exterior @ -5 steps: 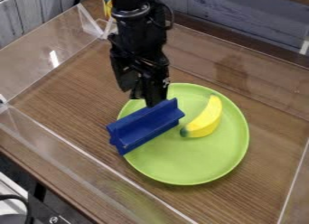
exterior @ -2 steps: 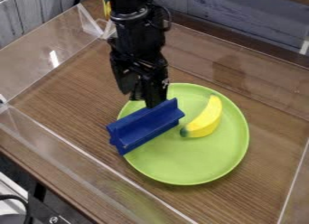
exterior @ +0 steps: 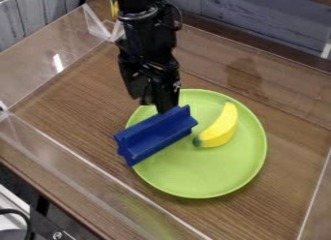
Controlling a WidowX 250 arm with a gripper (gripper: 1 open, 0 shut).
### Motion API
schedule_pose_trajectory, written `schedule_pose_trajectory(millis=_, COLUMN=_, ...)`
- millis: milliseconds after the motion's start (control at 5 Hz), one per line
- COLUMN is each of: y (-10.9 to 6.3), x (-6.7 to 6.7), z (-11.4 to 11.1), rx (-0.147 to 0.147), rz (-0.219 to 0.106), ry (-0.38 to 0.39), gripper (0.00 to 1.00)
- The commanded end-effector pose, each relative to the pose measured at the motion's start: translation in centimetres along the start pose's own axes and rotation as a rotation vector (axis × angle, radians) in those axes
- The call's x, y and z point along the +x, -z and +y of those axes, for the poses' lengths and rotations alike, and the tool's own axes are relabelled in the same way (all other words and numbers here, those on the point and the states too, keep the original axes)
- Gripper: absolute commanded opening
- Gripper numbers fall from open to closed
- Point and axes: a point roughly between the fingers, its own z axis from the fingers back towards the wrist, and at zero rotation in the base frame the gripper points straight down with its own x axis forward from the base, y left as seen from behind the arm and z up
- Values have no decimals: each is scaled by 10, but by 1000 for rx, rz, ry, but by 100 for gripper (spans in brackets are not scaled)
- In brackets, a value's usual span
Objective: Put the blue object in the green plate
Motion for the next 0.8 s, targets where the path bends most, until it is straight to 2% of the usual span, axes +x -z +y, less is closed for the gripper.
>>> schedule_pose_trajectory(millis=0, y=-3, x=4, z=5, rx=20, rz=-32, ry=-7, gripper=100)
schedule_pose_trajectory(millis=600, y=15, x=-2, z=7, rx=23, rz=-31, ry=-20, gripper=100)
